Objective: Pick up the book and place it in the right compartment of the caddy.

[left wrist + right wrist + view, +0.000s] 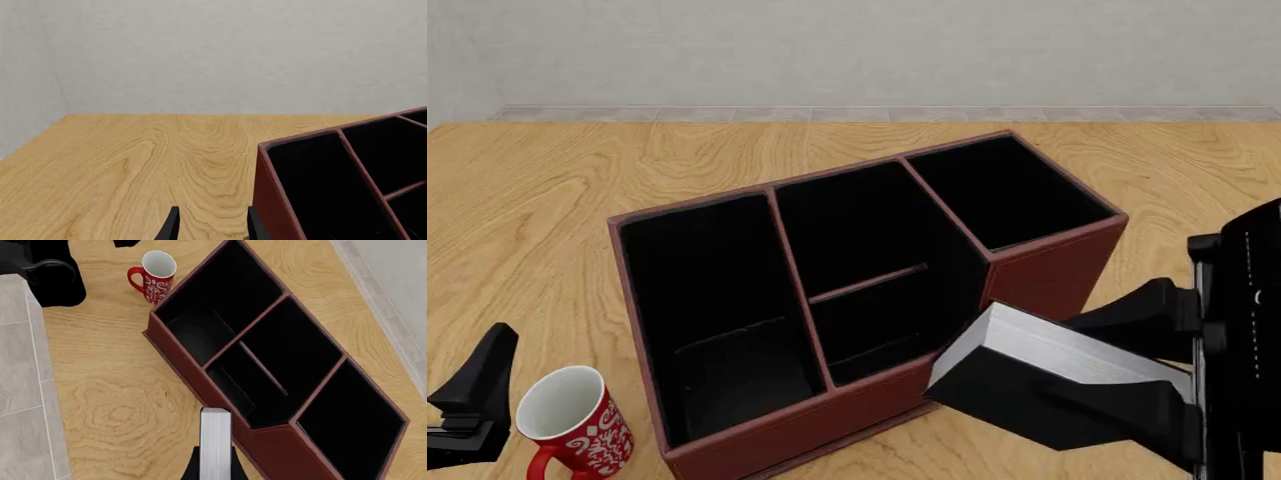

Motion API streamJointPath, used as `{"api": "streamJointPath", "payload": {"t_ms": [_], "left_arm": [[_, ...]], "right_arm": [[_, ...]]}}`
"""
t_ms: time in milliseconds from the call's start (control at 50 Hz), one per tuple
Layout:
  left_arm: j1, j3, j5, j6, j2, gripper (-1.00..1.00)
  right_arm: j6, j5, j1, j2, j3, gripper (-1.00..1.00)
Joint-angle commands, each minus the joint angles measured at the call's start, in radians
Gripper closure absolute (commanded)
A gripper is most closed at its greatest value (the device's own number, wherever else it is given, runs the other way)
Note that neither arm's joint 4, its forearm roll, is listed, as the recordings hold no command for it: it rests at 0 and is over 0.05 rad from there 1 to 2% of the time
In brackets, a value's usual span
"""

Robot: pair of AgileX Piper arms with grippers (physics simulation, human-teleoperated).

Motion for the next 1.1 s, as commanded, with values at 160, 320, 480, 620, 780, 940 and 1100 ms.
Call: {"api": "streamJointPath", "payload": {"t_ms": [160, 320, 480, 620, 780, 940, 1100], "left_arm": [[0.000, 0.001, 0.000, 0.000, 0.000, -1.00], [0.000, 0.000, 0.003, 0.000, -0.003, -1.00], [0.000, 0.000, 0.001, 0.000, -0.001, -1.00], [0.000, 0.000, 0.000, 0.000, 0.000, -1.00], [0.000, 0.000, 0.000, 0.000, -0.001, -1.00], [0.000, 0.000, 0.000, 0.000, 0.000, -1.00], [0.000, 0.000, 0.000, 0.000, -0.001, -1.00]], "right_arm": [[-0.021, 0.044, -0.007, 0.002, -0.095, 1.00], [-0.043, 0.068, -0.021, -0.002, -0.132, 1.00], [-0.061, 0.095, -0.027, 0.007, -0.189, 1.00], [-0.080, 0.110, -0.031, 0.019, -0.232, 1.00], [-0.094, 0.124, -0.034, 0.038, -0.285, 1.00], [-0.101, 0.129, -0.035, 0.053, -0.332, 1.00], [-0.111, 0.122, -0.048, 0.058, -0.372, 1.00]]}}
